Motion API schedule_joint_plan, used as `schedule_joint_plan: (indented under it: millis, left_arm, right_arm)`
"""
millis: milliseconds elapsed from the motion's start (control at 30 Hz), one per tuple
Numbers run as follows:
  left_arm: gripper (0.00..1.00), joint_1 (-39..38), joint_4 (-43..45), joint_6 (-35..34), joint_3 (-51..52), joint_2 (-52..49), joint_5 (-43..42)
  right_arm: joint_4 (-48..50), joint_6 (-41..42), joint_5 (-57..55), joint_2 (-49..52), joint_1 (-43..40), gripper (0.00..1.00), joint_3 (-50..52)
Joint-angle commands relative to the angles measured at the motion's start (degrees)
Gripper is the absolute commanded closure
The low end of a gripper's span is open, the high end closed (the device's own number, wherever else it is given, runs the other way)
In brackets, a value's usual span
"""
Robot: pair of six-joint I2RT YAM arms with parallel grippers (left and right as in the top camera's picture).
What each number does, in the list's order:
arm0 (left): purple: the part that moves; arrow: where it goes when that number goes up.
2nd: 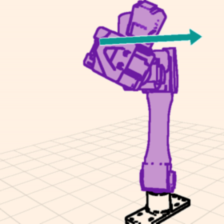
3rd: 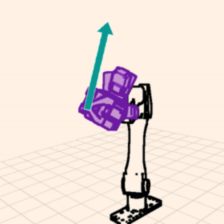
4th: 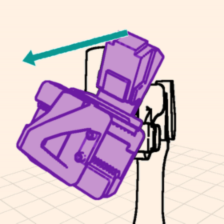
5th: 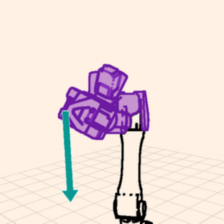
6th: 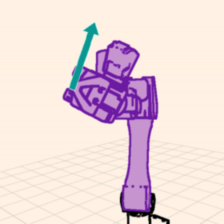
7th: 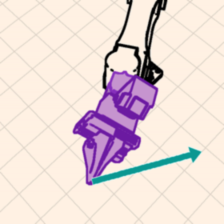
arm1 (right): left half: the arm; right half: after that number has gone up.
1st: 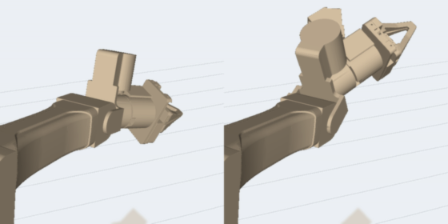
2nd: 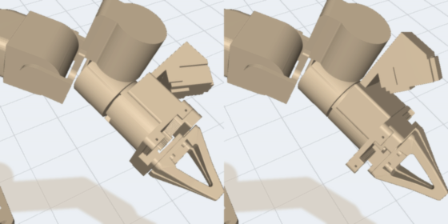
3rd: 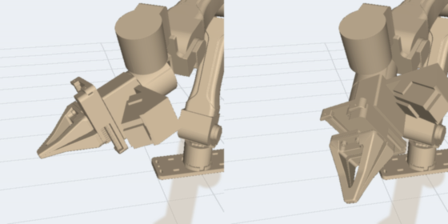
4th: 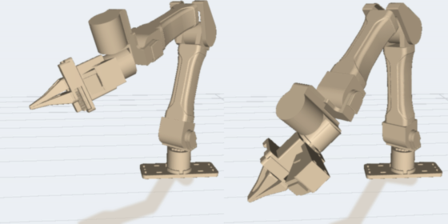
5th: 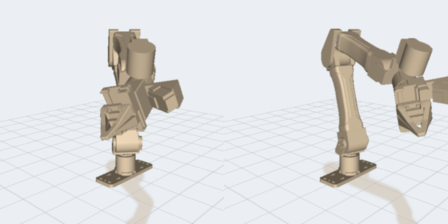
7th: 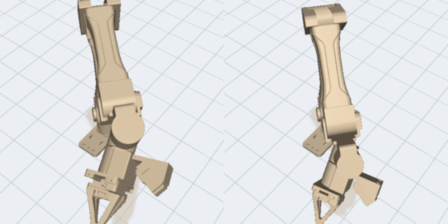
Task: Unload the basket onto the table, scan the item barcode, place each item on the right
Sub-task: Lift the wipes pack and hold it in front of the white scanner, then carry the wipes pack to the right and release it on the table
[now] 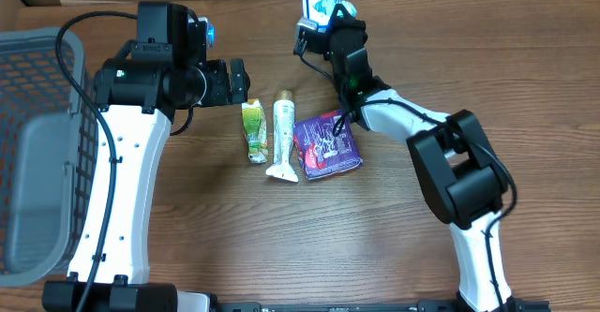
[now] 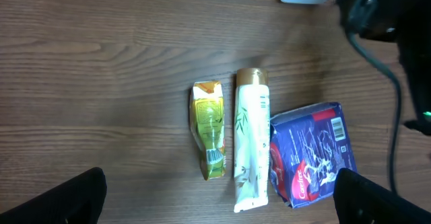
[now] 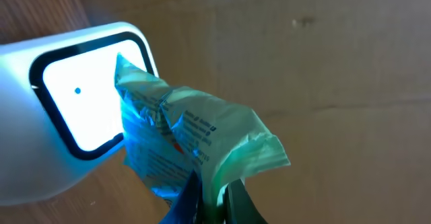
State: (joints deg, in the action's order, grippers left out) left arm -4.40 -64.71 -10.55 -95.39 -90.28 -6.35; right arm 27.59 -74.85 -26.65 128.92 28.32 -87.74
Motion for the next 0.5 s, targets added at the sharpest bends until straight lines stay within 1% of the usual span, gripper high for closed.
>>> schedule_joint_plan:
  millis: [0, 67, 133, 233, 267, 300, 367, 400, 467]
  left_arm:
    - [0.01, -0.11, 0.20, 0.26, -0.33, -0.48, 0.44]
    - [0.00, -0.11, 0.20, 0.24, -0.33, -0.48, 0.44]
    - [0.00, -0.11, 0.20, 0.24, -0.33, -0.48, 0.44]
    - [0.00, -0.11, 0.20, 0.26, -0.33, -0.48, 0.44]
    - [0.00, -0.11, 0.20, 0.26, -0.33, -0.46, 0.44]
    - [0.01, -0.11, 0.20, 0.24, -0.33, -0.48, 0.44]
    - [0.01, -0.11, 0.20, 0.24, -0.33, -0.48, 0.44]
    - [0.01, -0.11, 0.22, 0.26, -0.33, -0.48, 0.44]
    - [0.01, -0.11, 0.20, 0.24, -0.33, -0.48, 0.44]
  right_arm:
    - [-3.08, 10.38, -3.02, -12.31, 0.92, 0.96, -0.83]
    - [-9.70, 14.53, -3.54, -17.00, 1.22, 0.96, -0.83]
    - [-18.14, 21.38, -2.78, -21.94, 1.31, 0.96, -0.83]
    - [-33.99, 38.29, 3.13, -29.46, 0.61, 0.96, -0.83]
    - [-39.01, 44.17, 6.91, -31.50, -0.13, 0.96, -0.83]
    - [-44.87, 50.73, 12.96, -33.44, -1.38, 0.96, -0.83]
    - [-53.44, 62.29, 25.09, -35.80, -4.52, 0.96, -0.83]
    - [-58.16, 70.38, 32.79, -36.44, -7.30, 0.96, -0.83]
    - [-64.35, 79.36, 43.60, -36.39, -12.04, 0.96, -0.70]
